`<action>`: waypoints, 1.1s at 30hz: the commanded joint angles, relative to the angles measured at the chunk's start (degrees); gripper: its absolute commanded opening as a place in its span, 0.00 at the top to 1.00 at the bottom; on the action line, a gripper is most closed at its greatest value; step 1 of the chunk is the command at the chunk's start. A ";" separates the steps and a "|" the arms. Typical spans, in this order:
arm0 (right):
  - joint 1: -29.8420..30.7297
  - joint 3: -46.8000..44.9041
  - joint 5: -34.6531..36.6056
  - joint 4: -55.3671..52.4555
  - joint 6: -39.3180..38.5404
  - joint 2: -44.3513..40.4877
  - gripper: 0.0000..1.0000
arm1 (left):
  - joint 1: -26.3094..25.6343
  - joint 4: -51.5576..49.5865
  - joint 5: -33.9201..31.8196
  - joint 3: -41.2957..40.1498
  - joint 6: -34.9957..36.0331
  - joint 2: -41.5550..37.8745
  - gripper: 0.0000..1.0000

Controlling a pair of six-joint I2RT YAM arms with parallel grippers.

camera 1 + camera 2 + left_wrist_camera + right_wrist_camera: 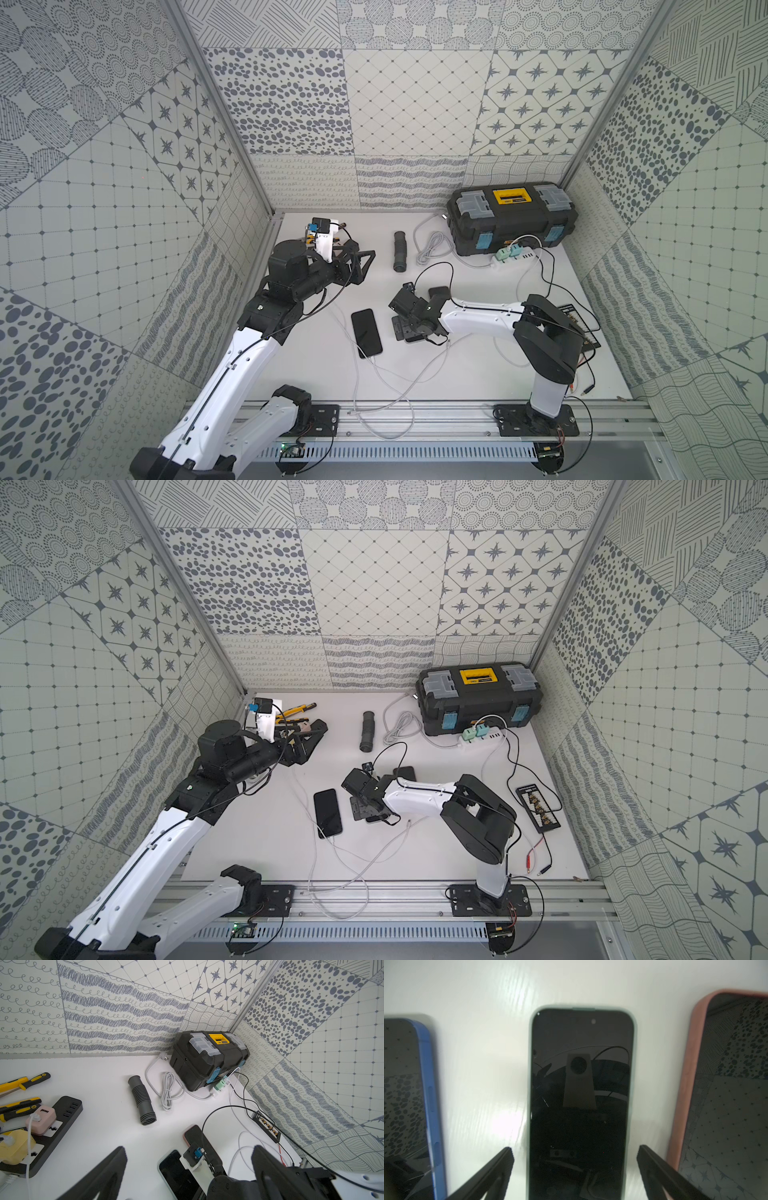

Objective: Unplug the charging cable from the phone
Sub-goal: Place the phone at the center of the board, then pick up the phone at the center of the board.

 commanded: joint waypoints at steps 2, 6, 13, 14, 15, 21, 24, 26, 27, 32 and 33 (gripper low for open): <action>1.25 5.22 3.61 -2.51 -0.27 -1.00 0.03 | 0.64 -1.86 -1.32 0.44 2.33 -0.43 0.02; 3.48 9.19 3.86 -3.73 0.04 0.10 0.03 | 0.71 -3.03 -2.94 0.85 2.97 -0.67 0.02; 8.33 17.28 6.49 -5.81 2.25 4.72 0.03 | 1.06 -4.68 -4.87 1.84 3.96 -0.99 0.02; 8.77 18.14 6.63 -5.82 2.38 5.42 0.03 | 1.15 -4.64 -5.05 1.82 4.06 -1.01 0.02; 9.12 18.97 7.13 -5.78 2.67 6.25 0.03 | 1.22 -4.63 -5.23 1.89 4.13 -1.09 0.02; 10.54 24.75 7.00 -5.78 2.81 12.27 0.03 | 1.89 -5.02 -6.35 1.69 3.90 -1.17 0.02; 10.77 26.67 7.53 -5.78 2.61 14.46 0.03 | 2.04 -5.31 -6.79 1.50 3.90 -1.43 0.02; 10.78 27.71 7.48 -5.76 2.36 15.87 0.03 | 2.05 -5.34 -7.22 1.31 3.92 -1.75 0.02; 10.78 28.09 7.45 -5.77 2.34 16.50 0.03 | 2.10 -5.34 -7.47 1.23 3.90 -1.90 0.02; 10.78 30.50 7.00 -5.82 1.71 19.46 0.03 | 2.08 -5.34 -7.93 0.82 3.87 -2.34 0.02; 10.78 30.80 7.00 -5.82 1.69 19.81 0.03 | 2.06 -5.38 -7.97 0.75 3.85 -2.37 0.02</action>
